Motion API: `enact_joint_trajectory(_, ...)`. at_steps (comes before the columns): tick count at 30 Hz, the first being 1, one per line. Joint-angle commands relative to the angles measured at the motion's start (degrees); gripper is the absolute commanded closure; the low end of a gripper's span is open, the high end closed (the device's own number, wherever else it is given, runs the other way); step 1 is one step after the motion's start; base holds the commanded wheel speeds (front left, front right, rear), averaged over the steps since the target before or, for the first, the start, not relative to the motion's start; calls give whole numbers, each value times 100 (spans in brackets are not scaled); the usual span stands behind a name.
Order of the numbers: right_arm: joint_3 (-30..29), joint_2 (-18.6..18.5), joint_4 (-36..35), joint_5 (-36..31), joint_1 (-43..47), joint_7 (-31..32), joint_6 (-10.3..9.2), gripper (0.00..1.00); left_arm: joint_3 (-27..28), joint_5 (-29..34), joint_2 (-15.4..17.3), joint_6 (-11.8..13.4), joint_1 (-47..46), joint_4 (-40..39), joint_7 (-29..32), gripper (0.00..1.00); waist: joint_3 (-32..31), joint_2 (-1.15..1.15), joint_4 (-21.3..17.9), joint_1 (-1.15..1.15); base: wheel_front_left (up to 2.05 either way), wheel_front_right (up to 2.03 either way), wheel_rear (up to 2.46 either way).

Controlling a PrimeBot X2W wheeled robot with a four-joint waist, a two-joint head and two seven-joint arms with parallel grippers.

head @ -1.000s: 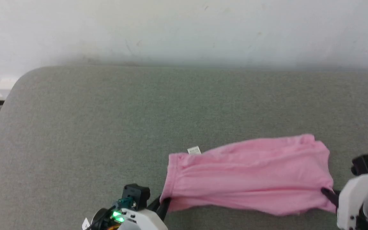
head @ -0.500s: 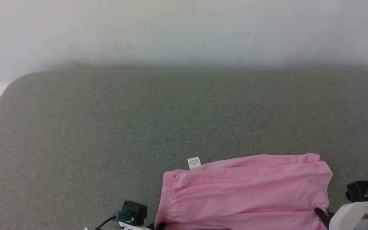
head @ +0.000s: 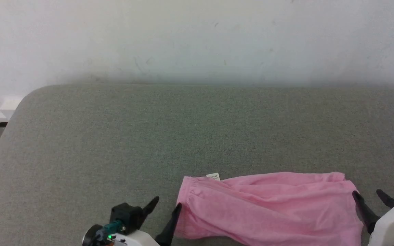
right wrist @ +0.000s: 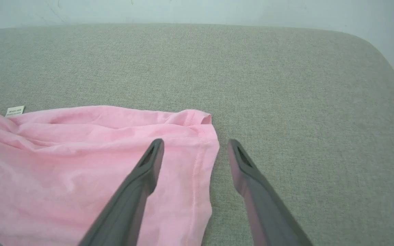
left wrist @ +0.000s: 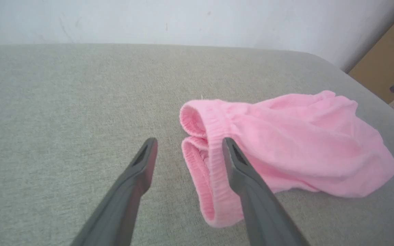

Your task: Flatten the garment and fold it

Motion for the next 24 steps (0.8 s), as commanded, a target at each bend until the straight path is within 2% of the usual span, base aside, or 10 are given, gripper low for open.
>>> enact_joint_trajectory(1,-32,-9,-45,-112,74,-174,-10,0,86,81,83,44,21,-129,-191,0,-44,0,54,0,0,0,0)
enact_joint_trajectory(4,-105,19,0,-296,122,-492,-10,0,328,212,127,215,32,-376,-722,0,-62,0,116,0,0,0,0)
enact_joint_trajectory(7,-126,96,166,-446,187,-701,-10,0,662,452,83,499,2,-528,-1307,0,-57,0,162,0,0,0,0)
enact_joint_trajectory(10,-160,187,381,-536,204,-779,-10,0,943,906,37,715,-46,-666,-1469,0,-22,0,195,0,0,0,0)
enact_joint_trajectory(15,-245,324,778,-597,55,-792,-10,0,1406,2091,-99,969,17,-1230,-1481,0,76,0,223,0,0,0,0)
enact_joint_trajectory(20,-193,420,1312,-544,-256,-640,-10,0,1637,2614,-286,1063,275,-1380,-1482,0,202,0,252,0,0,0,0)
enact_joint_trajectory(24,-102,431,1721,-416,-453,-498,-10,0,1722,2736,-427,971,324,-1363,-1483,0,288,0,327,0,0,0,0)
